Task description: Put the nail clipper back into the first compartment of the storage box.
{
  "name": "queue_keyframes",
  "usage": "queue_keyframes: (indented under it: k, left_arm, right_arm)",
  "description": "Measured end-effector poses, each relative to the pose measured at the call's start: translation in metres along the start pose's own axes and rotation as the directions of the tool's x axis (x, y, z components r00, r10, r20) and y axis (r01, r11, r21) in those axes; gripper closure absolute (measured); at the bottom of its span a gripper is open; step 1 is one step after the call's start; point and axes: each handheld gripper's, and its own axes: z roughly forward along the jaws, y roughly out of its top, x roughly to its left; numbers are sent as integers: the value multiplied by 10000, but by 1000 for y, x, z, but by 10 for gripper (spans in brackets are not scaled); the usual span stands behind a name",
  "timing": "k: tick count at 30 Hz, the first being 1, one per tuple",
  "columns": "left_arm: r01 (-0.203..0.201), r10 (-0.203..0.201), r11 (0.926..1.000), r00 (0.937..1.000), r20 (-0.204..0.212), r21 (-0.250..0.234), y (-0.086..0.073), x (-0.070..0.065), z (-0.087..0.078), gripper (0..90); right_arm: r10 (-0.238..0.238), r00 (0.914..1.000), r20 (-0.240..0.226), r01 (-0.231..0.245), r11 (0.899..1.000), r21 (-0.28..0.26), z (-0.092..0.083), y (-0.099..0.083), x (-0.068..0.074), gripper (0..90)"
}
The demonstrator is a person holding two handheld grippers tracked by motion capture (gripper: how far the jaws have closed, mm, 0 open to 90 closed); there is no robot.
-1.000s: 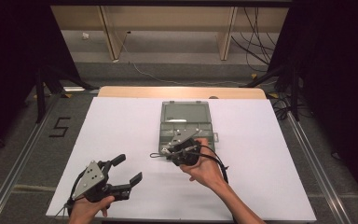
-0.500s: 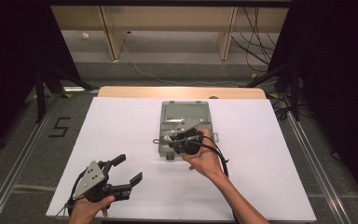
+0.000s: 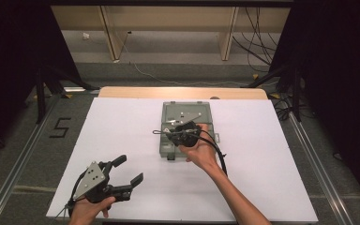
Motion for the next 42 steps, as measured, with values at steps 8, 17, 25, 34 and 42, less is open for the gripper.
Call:
queue_keyframes:
  k: [8,17,25,34,42]
  left_arm:
    - [-9,9,10000,10000,-9,-4,0,0,0,155]
    - [7,-7,10000,10000,-11,-31,0,0,0,155]
    - [16,-16,10000,10000,1,-36,0,0,0,155]
    - [13,-13,10000,10000,16,-35,0,0,0,155]
    - [9,-9,10000,10000,22,-20,0,1,0,155]
  right_arm:
    - [210,9997,85,-208,9997,-136,8,4,-8,769]
    - [349,9990,277,-343,9992,-215,20,7,-17,769]
    - [595,9976,343,-585,9978,-305,30,11,-22,769]
    - [771,9959,483,-759,9968,-256,41,13,-26,769]
    - [875,9947,536,-865,9960,-200,50,15,-28,769]
